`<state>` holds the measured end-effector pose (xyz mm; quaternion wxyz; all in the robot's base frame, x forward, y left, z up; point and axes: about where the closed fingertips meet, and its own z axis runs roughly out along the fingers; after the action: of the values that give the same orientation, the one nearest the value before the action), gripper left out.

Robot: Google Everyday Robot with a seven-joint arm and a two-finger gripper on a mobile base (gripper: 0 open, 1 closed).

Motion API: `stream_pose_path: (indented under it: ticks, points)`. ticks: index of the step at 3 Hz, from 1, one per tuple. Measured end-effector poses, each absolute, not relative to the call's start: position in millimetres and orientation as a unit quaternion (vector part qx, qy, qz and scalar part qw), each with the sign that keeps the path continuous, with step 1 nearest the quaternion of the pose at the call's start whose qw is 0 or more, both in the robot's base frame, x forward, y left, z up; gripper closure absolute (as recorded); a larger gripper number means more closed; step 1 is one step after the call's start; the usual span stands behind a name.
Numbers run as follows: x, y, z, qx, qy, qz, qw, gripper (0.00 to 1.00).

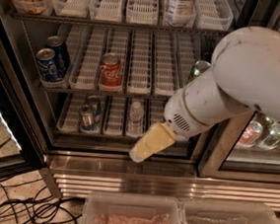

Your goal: Pick pepsi can from middle shelf of fridge

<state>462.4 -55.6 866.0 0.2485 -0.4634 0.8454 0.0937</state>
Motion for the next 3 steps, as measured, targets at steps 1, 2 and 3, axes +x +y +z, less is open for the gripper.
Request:
stream_pose_path:
  ticks: [1, 2, 3]
  points:
    - [480.7, 9.3, 865.9, -0.438, 0.837, 0.143, 0.295, 0.00]
    - [504.4, 67.3, 875.3, -0.403, 0.837, 0.189, 0.319, 0.00]
    - [518.1, 108.1, 883.4, -0.379, 0.839, 0.219, 0.323, 0.00]
